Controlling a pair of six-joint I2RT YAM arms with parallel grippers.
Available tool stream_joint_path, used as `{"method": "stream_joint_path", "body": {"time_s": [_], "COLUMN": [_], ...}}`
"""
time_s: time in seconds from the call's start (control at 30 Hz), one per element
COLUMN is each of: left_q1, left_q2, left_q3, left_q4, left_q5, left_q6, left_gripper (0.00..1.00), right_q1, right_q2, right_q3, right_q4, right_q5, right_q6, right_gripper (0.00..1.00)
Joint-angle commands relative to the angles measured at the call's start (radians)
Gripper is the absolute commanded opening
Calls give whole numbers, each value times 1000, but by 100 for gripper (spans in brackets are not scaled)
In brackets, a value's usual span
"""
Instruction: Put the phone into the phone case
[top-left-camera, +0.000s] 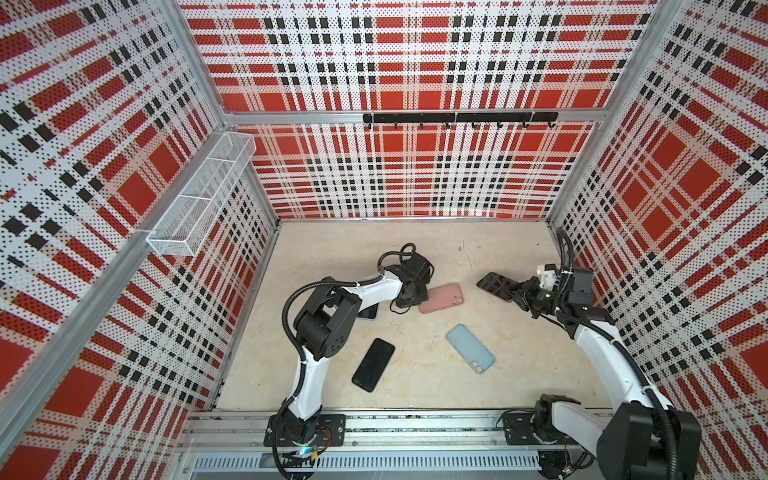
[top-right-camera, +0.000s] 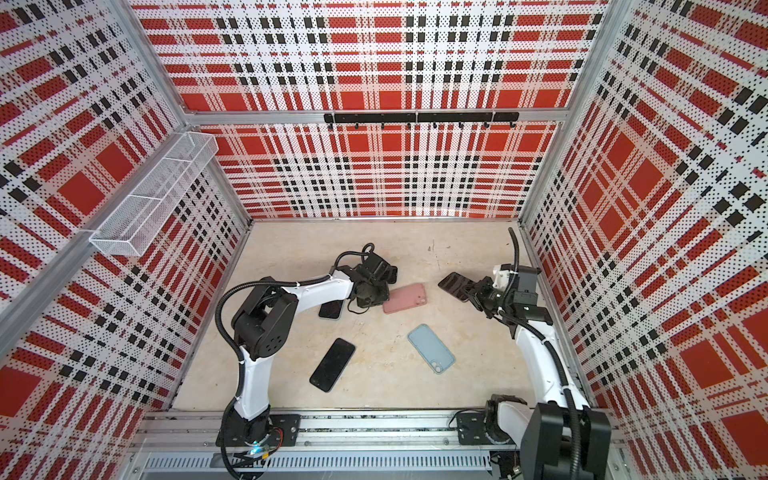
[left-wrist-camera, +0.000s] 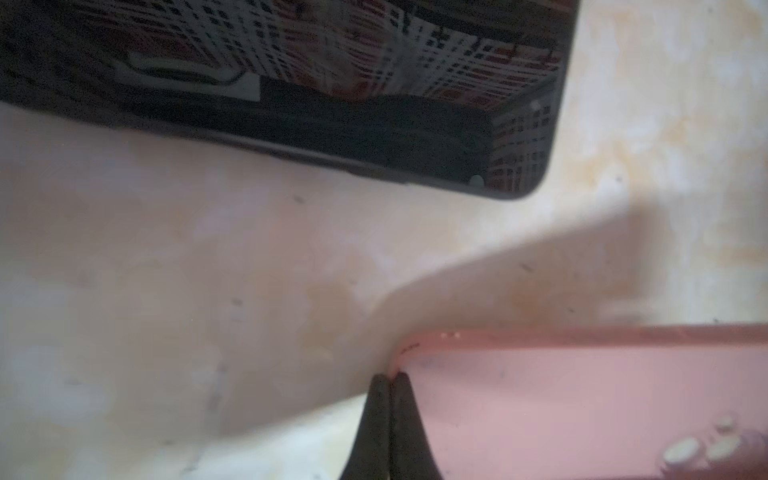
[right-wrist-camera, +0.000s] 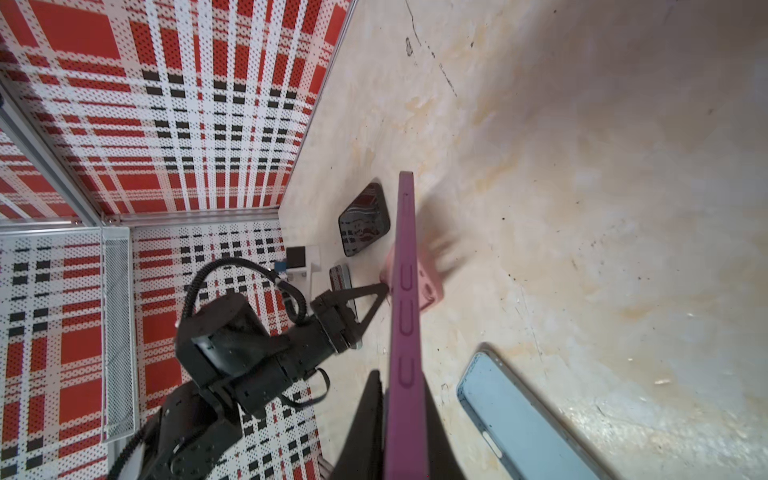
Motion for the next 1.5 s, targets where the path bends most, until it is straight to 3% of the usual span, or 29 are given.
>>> {"method": "stream_joint_path", "body": {"time_s": [0.0, 0.3, 0.53, 0.6, 0.77, 0.93, 1.1, 1.47], "left_q1": [33, 85, 75, 80, 106, 175, 259, 257], "left_q2": [-75, -71, -43, -51, -136, -313, -385, -335], "left_q3": [11, -11, 8, 6, -45, -203, -355, -459], "left_q4": [-135, -237, -238, -235, -160, 22, 217, 395], "left_q5": [-85, -82, -100, -100, -8, 127, 298, 404], "left_q6": [164, 320, 275, 247, 175, 88, 10, -66], "left_gripper": [3, 5, 16, 23, 34, 62, 100, 100], "right_q1": [45, 220, 311, 334, 408, 488, 533, 557], "right_q2": [2, 92, 176, 204, 279, 395, 533, 719], "right_q3": [74, 110, 138, 131, 92, 119, 162, 256], "right_q4": [-9, -20, 0, 30, 213, 347, 449, 423], "right_q5": [-55, -59, -58, -52, -60, -54, -54, -91], "right_q6": [-128, -202, -229, -217, -132, -81, -34, -53], "right_gripper": [0, 0, 0, 0, 0, 0, 0, 0]}}
